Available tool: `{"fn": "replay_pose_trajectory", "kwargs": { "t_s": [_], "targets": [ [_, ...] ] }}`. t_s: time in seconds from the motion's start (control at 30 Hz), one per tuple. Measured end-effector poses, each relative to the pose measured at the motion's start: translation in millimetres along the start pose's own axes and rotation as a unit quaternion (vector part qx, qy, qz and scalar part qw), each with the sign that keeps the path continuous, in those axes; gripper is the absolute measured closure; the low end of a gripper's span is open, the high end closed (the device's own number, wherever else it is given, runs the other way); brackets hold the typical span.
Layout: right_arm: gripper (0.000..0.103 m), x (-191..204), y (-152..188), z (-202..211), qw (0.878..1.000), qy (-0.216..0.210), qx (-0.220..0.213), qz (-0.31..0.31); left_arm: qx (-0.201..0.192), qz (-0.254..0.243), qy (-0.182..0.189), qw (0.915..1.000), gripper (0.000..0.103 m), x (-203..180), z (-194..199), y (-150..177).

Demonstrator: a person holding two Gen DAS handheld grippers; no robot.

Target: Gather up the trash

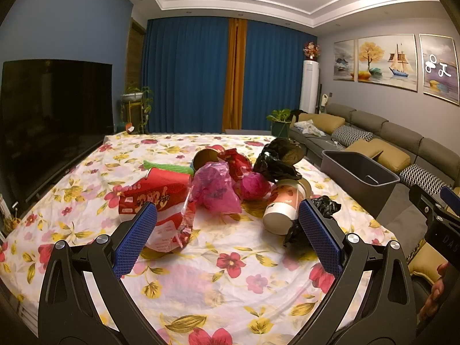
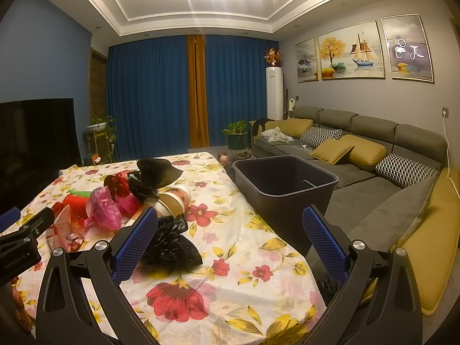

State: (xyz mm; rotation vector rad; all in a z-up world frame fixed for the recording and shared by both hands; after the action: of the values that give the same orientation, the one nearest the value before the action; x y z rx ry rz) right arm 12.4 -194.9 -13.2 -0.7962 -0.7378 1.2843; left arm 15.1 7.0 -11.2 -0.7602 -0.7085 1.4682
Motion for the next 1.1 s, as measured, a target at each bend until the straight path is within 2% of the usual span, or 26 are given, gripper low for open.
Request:
{"fn": "replay_pose_trajectory", "kwargs": {
  "t_s": [0.53,0.67,0.87,0.97,1.1],
  "targets": [
    [0.005,3.0,1.4,-13.6,1.000,-0.013,0.002,0.005,0.000,0.012,-0.007,0.9999,0.006,22.6,-5.5,4.1],
    [0.005,5.0,2.8,-23.8,1.000,-0.020,0.008,0.007,0.005,0.022,-0.021,0.9995,0.006,39.7,-15.6,4.0],
    [0.005,16.0,4.4,-44.5,0.999,-0.037,0.025,0.013,0.021,0.064,-0.042,0.9968,0.009,81.8,-31.5,4.7],
    [0.006,22.8,5.0,-53.7,0.998,-0.043,0.030,0.020,0.024,0.078,-0.041,0.9958,0.011,93.4,-37.1,4.6],
    [0.006,32.8,6.0,-67.2,0.998,-0.049,0.039,0.030,0.032,0.057,-0.032,0.9974,0.013,83.0,-52.5,1.5]
  ]
}}
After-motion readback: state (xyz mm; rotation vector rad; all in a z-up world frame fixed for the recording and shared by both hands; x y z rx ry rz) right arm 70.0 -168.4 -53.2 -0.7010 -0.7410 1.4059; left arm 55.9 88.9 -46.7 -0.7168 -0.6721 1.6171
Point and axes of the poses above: each gripper's, at about its wrist camera, not at the fingertips, and z roughly against the way its jaws point, x to its left, y to its underside, the point moved 2 cm from there along -z, roughly the way its jaws point, and after that the axes turned 15 degrees about x, right-handed, at the moved point
